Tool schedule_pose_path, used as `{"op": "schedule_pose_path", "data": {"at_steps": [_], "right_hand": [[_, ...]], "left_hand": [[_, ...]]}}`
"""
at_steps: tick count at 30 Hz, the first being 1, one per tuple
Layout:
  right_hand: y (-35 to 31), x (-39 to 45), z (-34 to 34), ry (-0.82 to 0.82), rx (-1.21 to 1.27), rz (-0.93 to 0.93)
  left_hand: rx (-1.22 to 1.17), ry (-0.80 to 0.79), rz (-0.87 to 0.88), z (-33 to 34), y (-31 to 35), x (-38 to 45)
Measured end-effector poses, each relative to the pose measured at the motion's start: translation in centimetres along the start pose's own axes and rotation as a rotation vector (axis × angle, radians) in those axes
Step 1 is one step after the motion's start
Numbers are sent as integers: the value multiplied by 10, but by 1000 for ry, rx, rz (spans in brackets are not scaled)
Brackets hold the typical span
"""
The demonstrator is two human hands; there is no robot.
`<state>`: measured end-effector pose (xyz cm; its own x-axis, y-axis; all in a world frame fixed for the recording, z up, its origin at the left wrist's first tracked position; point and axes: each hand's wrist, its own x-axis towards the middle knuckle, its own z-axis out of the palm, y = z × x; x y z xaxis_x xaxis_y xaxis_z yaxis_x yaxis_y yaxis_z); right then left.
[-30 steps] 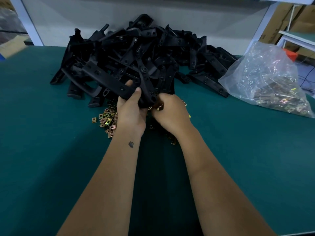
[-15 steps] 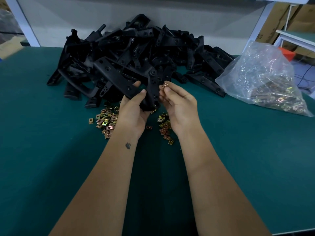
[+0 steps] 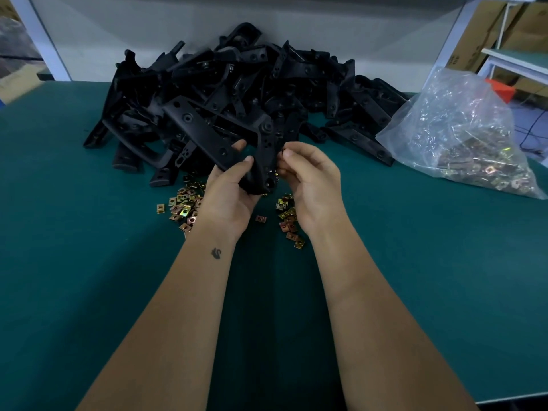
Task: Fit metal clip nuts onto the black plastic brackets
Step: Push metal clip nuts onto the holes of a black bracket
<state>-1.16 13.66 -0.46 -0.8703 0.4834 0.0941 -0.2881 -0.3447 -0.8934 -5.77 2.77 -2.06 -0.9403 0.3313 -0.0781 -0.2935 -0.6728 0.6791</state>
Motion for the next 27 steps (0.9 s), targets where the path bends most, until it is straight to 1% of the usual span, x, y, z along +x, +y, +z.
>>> {"op": "schedule_pose_path", "data": {"at_steps": [2, 5, 10, 15, 27], "right_hand": [[2, 0, 0, 23, -64, -27], [2, 1, 0, 46, -77, -14], [2, 1, -1, 2, -63, -10], [3, 2, -2, -41, 14, 15], [1, 3, -3, 32, 119, 45]], "left_hand": [[11, 1, -4, 1, 0, 0], [-2, -6, -5, 3, 0, 0], [5, -23, 3, 3, 0, -1], [33, -17, 5, 3, -1, -1], [77, -79, -1, 2, -2, -1]]}}
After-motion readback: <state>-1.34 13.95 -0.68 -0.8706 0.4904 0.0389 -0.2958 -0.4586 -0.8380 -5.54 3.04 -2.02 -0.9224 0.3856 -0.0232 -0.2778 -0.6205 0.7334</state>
